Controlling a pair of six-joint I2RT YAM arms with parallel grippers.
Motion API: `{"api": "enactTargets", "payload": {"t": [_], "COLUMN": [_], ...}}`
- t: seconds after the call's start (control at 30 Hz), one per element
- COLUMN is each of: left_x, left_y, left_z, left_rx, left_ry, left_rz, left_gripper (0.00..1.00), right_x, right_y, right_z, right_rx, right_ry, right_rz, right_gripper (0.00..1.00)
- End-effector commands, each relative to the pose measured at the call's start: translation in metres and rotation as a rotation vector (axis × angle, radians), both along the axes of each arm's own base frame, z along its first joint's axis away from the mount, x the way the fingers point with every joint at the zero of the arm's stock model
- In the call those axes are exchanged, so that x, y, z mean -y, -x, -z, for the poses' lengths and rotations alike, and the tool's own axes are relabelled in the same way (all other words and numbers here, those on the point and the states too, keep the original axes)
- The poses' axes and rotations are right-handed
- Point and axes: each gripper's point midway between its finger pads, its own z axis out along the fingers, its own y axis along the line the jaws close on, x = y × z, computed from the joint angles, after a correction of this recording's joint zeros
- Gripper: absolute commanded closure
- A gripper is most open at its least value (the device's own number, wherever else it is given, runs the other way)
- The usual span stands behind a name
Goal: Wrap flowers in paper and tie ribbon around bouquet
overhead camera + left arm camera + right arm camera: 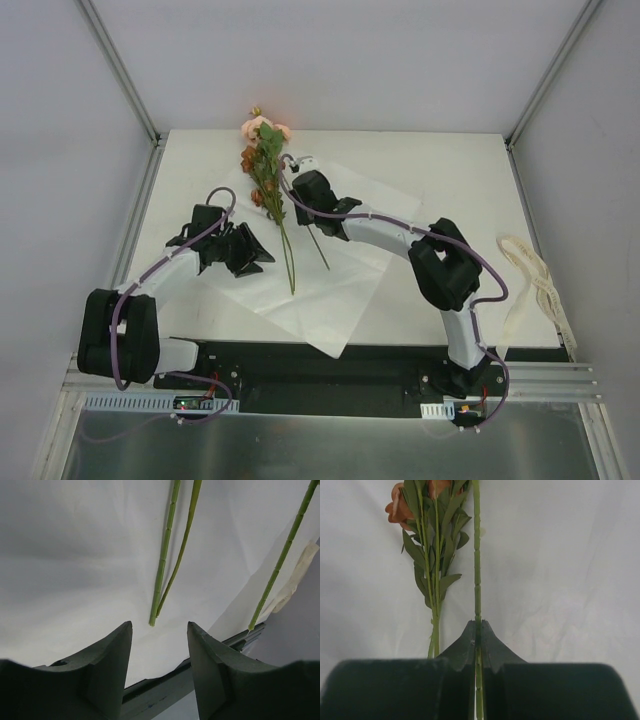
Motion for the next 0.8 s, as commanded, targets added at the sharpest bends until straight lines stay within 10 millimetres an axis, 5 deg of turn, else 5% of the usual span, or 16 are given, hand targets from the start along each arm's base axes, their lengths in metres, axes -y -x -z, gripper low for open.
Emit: {"api": "enactTargets", "payload": {"t": [0.0,0.37,0.57,0.77], "left_x": [0.009,0.023,0.025,0.024], "left_y": [-0.003,-0.01,-0.007,-0.005], "left_z": [0.009,0.036,0.04,0.041], "left_rx": [0.001,-0.058,-0.066,-0.054], "left_ry": [0.015,-0.013,-0.017,-0.022], "left_rz": [0.033,0.089,0.099,0.108], "left_gripper": [0.54,0.64,0.65,0.65], "right_x": [-0.015,-0.02,-0.019,-0.014], "right_y": [-0.001,0.015,0.013,0.012], "right_z": [0.003,0.055,0.067,0.064], "right_rx": [-0.047,-0.239,-0.271,-0.248], "right_ry": [-0.125,-0.246,-0.271,-0.209], "right_rz": [0.011,0.115,0.161,0.106], "right_gripper": [1.0,0.98,0.96,0.83]}}
